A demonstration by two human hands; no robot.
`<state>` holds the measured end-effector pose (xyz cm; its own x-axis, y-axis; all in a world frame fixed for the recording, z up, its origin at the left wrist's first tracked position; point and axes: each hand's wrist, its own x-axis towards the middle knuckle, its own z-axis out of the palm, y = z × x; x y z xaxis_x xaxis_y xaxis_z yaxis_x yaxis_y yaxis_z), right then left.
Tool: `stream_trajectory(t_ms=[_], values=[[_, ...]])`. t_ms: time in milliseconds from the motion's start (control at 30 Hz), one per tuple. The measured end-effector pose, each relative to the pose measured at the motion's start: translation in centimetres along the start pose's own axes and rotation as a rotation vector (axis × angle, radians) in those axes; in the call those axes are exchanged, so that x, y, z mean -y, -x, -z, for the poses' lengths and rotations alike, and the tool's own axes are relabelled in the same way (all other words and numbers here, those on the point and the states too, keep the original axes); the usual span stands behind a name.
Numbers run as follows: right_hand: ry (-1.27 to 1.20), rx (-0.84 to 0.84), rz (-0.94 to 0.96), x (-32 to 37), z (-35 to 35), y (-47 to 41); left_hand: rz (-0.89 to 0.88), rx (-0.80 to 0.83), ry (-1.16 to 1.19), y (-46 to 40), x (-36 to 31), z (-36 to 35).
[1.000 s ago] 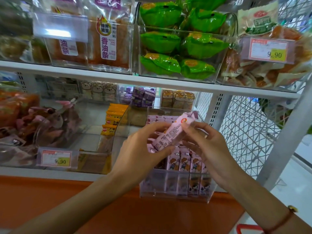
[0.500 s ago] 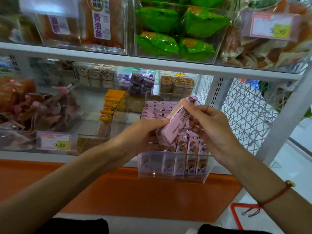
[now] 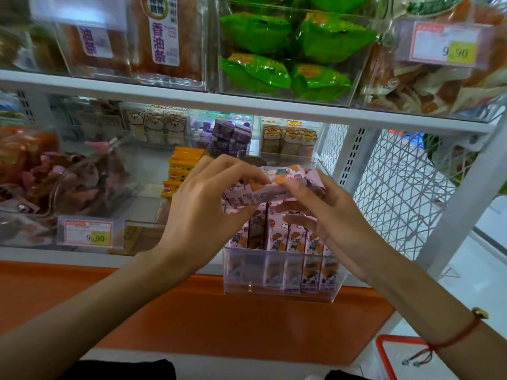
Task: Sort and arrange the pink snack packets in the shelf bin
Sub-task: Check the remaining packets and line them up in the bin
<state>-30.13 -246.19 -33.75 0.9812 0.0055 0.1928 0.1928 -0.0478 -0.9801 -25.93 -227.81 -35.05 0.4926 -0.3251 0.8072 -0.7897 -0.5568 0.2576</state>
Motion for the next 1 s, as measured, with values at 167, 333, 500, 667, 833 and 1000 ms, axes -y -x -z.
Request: stream_trajectory(t_ms=[167,333,500,667,833,1000], values=[[-0.065,0.0,0.074,0.0,0.4,0.0,0.082,0.12,0.106,0.1,-0.5,-0.1],[-0.149,0.046,0.085,0.4,1.1,-0.1,0.17,0.186,0.173,0.1,-0.6,0.2],[-0.175,0.011,0.113,0.6,0.9,-0.1,0.237,0.251,0.199,0.2,-0.1,0.2],[0.162,-0.068,0.26,0.7,-0.4,0.3,0.324,0.126,0.353,0.7,-0.6,-0.5],[0.169,-0.229,0.284,0.2,-0.4,-0.1,0.43,0.162,0.422,1.1,-0.3,-0.8],[0.139,-0.33,0.116,-0.4,0.3,-1.6,0.613,0.235,0.378,1.6,1.4,-0.9]])
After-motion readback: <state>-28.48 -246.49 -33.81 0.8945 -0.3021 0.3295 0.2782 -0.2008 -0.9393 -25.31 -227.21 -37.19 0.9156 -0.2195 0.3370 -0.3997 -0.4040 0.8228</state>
